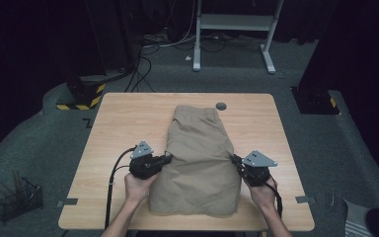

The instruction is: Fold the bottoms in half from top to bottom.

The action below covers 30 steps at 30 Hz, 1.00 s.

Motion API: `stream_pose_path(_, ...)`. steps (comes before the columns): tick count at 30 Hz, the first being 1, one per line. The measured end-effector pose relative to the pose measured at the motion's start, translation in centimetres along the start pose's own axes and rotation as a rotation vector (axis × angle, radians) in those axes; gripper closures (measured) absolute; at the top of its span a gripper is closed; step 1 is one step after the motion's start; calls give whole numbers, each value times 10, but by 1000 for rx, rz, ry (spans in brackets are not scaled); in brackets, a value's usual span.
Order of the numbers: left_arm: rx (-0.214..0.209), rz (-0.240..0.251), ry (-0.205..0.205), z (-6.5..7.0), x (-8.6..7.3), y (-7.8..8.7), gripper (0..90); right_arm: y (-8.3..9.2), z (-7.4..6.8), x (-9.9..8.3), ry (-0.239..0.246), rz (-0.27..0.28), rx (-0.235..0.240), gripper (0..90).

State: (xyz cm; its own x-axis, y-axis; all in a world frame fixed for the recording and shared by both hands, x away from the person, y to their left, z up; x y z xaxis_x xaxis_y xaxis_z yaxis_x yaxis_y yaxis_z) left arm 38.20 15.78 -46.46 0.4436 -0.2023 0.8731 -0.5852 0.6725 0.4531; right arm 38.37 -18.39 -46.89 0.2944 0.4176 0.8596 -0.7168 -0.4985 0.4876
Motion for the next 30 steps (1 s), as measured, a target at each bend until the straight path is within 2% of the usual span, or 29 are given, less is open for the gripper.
stream_pose_path(8,-12,34,-3,3,8,6,855,7,1,4,9,16,-6,873)
stream_pose_path(13,-25,66,2,5,13,13,856,16,1,10,25,54,-3,874)
stream_pose_path(18,-27,80,-7,9,14,21,856,23,-4,14,52,66,-3,874)
stream_pose_path(20,-36,106,12,13,9,30,856,29,-8,15,65,83,1,874)
stream_pose_path(24,-38,112,14,20,2,39,857,35,-16,14,76,102,10,874)
stream_pose_path(27,-45,120,-7,31,-2,54,857,47,-27,11,105,112,18,874)
stream_pose_path(30,-52,151,-31,43,1,67,857,58,-34,11,115,132,21,874)
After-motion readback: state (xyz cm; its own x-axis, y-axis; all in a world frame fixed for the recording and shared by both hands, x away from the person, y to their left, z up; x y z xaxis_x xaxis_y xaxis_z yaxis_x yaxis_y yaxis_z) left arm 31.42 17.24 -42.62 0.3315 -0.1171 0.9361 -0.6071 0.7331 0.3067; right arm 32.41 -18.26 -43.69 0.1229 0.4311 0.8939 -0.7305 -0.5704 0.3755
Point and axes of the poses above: each handheld gripper's, and its own axes: y roughly backward along the jaws, x roughly out of its top, z roughly to its right, the point moved 2 cm from there along -y, roughly forward along the jaws, and after that the axes turned 1 degree about -y, right-handed, at the moved point
